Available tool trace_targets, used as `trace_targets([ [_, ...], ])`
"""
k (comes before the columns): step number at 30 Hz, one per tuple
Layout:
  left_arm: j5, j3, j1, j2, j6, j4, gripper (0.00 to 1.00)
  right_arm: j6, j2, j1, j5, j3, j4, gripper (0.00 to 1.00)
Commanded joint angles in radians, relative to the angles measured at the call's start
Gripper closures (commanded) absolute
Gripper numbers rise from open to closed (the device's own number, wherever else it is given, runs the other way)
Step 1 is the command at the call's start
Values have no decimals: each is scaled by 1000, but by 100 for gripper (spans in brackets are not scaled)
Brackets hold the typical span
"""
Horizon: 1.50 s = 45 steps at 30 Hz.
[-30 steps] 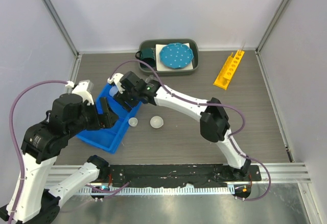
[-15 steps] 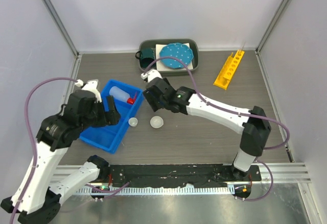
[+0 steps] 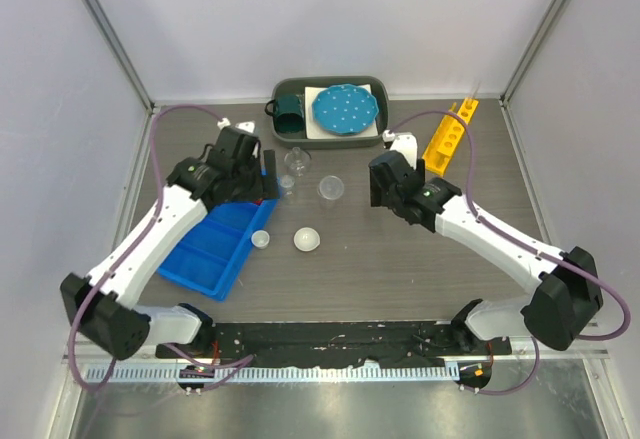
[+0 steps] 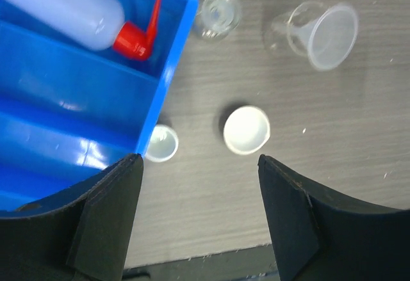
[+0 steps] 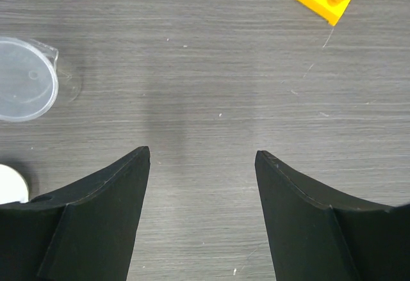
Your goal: Organize the chemistry lab equipment
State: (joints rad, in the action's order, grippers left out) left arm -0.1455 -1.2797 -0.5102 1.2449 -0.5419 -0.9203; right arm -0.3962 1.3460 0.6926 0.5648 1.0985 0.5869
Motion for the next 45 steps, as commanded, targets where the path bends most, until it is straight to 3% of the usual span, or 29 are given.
trace_targets([
  [1,3,-124,-27,129,-20,147,26,-81,-42,12,-9,-45,-78,27],
  [10,-138,-436,-178,462,-23,74,30,-112,-85,12,-26,-118,-119,28],
  [13,-146,-474,-206,553,-36,63,32,-118,-110,12,-26,-143,-131,27],
  [26,-117,-428,-220,643,-64,130,41,-107,-157,10,-40,-193,-133,28],
  [32,-112,-431,-220,686,-64,147,51,-104,-159,10,-42,-204,-137,27],
  [41,-129,-432,-220,722,-50,155,55,-96,-166,10,-43,-215,-144,27],
  [45,-134,-428,-218,728,-47,161,64,-96,-168,10,-46,-224,-150,28],
])
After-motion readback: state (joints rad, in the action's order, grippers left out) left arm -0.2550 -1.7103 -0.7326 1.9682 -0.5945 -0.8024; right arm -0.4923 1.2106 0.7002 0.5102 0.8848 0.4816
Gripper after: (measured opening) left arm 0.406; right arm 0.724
